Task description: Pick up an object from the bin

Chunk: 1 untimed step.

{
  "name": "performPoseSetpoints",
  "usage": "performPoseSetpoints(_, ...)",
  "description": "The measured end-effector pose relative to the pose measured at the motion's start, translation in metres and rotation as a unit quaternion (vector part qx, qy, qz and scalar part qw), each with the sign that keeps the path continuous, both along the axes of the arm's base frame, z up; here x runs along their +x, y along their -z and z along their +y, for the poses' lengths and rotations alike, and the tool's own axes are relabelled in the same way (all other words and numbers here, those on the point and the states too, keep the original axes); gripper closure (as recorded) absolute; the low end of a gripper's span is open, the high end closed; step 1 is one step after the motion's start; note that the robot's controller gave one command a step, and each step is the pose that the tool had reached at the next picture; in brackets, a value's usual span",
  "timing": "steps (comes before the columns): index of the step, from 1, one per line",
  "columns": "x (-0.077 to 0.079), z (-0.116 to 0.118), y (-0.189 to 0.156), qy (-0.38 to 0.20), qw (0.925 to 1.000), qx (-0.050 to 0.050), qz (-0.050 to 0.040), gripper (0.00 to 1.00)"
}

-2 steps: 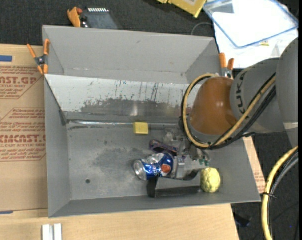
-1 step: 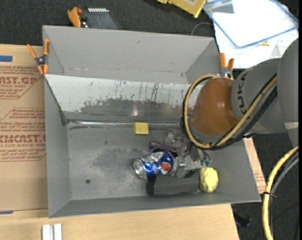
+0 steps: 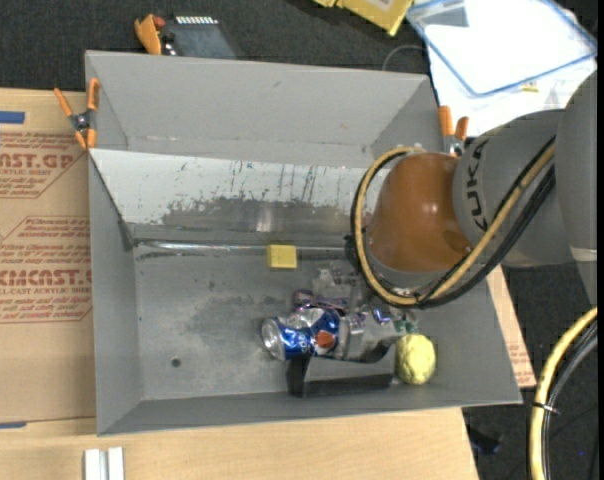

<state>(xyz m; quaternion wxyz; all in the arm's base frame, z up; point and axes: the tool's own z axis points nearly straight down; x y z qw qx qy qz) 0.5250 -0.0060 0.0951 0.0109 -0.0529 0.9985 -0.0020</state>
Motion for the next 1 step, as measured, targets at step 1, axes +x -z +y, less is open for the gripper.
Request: performPoseSetpoints(1,0.0054,0.0179,0.0142,-0.032,0.9993,-0.004,-0.0206,0.0)
